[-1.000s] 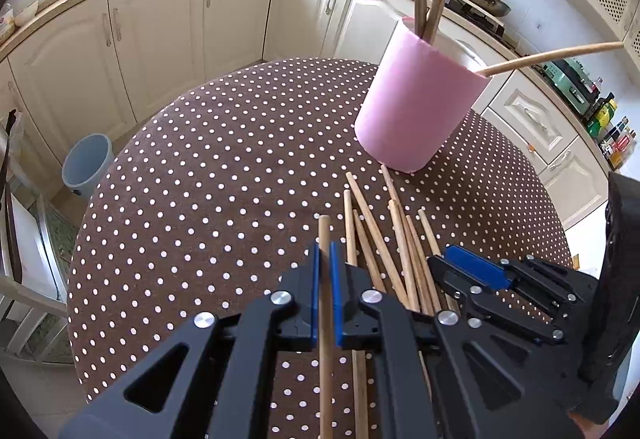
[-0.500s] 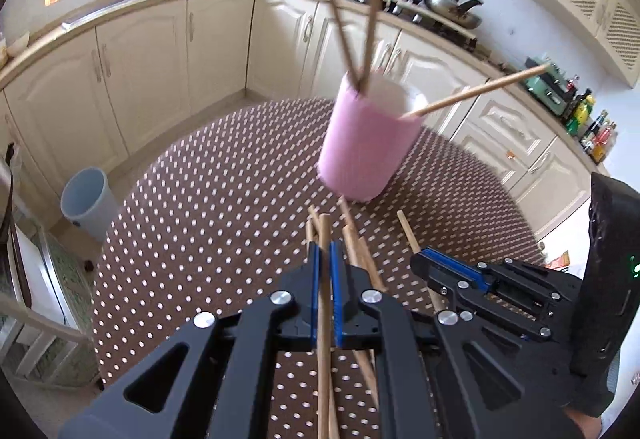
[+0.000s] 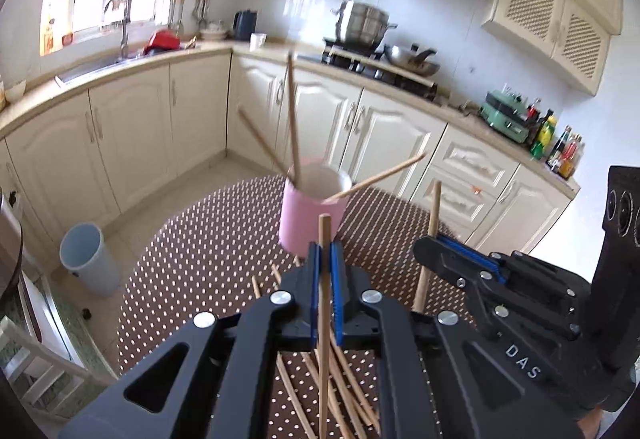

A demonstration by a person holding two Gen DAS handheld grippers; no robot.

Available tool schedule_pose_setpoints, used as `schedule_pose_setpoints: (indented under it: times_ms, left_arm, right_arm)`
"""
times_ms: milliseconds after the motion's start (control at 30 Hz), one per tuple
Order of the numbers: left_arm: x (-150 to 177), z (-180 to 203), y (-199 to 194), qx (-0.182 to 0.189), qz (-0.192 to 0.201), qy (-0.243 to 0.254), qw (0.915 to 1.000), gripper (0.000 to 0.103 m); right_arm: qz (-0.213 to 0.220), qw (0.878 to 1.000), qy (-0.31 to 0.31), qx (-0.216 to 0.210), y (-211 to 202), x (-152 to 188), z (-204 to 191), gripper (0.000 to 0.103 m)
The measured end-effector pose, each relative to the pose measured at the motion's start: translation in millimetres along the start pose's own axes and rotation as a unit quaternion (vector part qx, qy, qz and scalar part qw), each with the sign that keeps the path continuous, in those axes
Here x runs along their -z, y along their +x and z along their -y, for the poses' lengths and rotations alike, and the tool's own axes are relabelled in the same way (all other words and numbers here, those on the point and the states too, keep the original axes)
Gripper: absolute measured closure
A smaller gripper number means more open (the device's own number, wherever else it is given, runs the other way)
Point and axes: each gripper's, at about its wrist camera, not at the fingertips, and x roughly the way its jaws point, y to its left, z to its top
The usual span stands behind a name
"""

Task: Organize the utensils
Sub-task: 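Lift both held chopsticks and carry them over the pink cup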

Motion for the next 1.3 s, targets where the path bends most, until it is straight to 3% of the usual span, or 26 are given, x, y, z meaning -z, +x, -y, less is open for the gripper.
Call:
schedule_pose_setpoints:
  times_ms: [567,933,1300]
  left_arm:
    - [-45.4,32.6,-46.1,-0.006,0.082,0.028,0.9962,0.097]
    - [-101.9,30.8,-35.7,-0.02,0.13,0.011,0.9913,0.097]
    - [-151.0,22.5,3.8,-0.04,0.168,-0.027,0.9846,0.097]
  right_arm:
    - [0.073,0.997,-0.033,0.0,-44.4,-40.2,-13.1,0.097]
    - [0.113,0.992,-0.05,0.008,-40.2,-84.4,-10.2,0.097]
    - [0.178,0.982,-0.042,0.038,-18.2,-124.4,4.0,0.098]
